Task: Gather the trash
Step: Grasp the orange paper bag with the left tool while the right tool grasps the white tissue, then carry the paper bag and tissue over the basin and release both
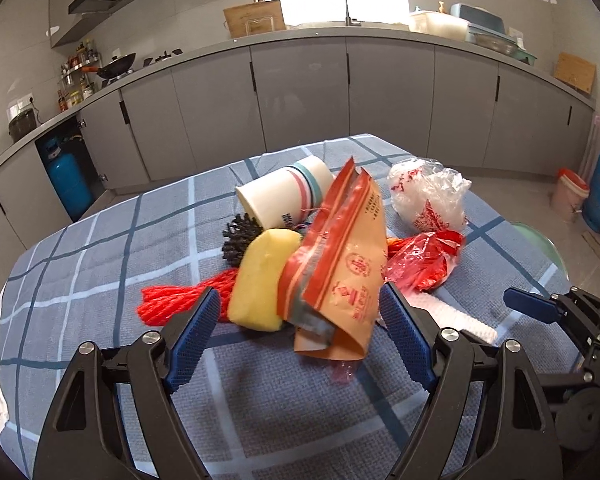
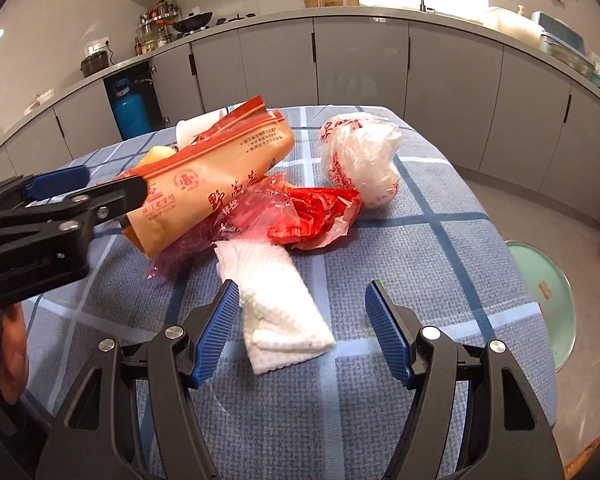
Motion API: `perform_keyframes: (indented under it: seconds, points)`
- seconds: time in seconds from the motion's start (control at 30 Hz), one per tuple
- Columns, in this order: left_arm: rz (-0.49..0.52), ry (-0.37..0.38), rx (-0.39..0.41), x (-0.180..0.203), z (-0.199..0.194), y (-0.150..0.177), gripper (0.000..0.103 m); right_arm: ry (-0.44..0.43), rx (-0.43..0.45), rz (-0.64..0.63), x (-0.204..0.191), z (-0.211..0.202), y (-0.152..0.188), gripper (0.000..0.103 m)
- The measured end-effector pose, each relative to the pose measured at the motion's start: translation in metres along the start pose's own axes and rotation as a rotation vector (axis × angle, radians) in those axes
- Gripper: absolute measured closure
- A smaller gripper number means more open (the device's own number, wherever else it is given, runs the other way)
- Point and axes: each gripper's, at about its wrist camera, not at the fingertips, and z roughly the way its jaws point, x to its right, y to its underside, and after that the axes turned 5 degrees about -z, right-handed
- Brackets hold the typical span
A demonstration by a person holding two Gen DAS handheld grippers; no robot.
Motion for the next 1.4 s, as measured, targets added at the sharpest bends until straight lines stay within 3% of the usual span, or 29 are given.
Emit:
perform_keyframes:
  seconds: [0.1, 0.13, 0.23, 0.33, 0.37, 0.4, 0.43, 0.47, 0.57, 0.7, 1.17, 1.4]
  points:
    - [0.009, 0.01, -0.002, 0.007, 0.005, -0.001, 0.028, -0.003, -0.009, 0.008, 0.005, 0.003, 0.004, 0.038]
    - [0.01, 0.014, -0.009, 0.008, 0.007, -0.001, 0.039, -0.005, -0.012, 0.011, 0.006, 0.004, 0.005, 0.038]
    - [0.008, 0.036, -0.047, 0.009, 0.015, 0.0, 0.059, -0.014, -0.029, 0.011, 0.007, 0.007, 0.008, 0.047]
    - [0.001, 0.048, -0.057, 0.008, 0.018, 0.001, 0.07, -0.037, -0.041, -0.002, 0.006, 0.011, 0.009, 0.057]
    - [0.003, 0.048, -0.055, 0.007, 0.018, 0.002, 0.073, -0.05, -0.05, -0.013, 0.004, 0.013, 0.01, 0.067]
    - [0.002, 0.053, -0.05, 0.007, 0.017, 0.001, 0.075, -0.056, -0.057, -0.023, 0.002, 0.014, 0.01, 0.07]
    - [0.004, 0.058, -0.047, 0.007, 0.016, 0.001, 0.08, -0.058, -0.055, -0.035, 0.0, 0.014, 0.009, 0.072]
    - [0.008, 0.062, -0.038, 0.007, 0.014, 0.001, 0.099, -0.064, -0.057, -0.035, 0.0, 0.013, 0.008, 0.076]
    - [0.013, 0.089, -0.021, 0.008, 0.005, -0.001, 0.1, -0.083, -0.052, -0.016, 0.004, 0.009, 0.006, 0.083]
    - [0.031, 0.102, -0.003, 0.01, -0.003, -0.001, 0.101, -0.089, -0.038, -0.031, 0.0, -0.001, 0.005, 0.086]
    - [0.047, 0.083, 0.122, 0.008, -0.052, -0.014, 0.101, -0.052, 0.043, -0.021, 0.008, -0.052, -0.002, 0.086]
    - [0.058, 0.067, 0.113, 0.016, -0.053, -0.023, 0.101, -0.023, 0.097, 0.026, 0.029, -0.069, -0.009, 0.086]
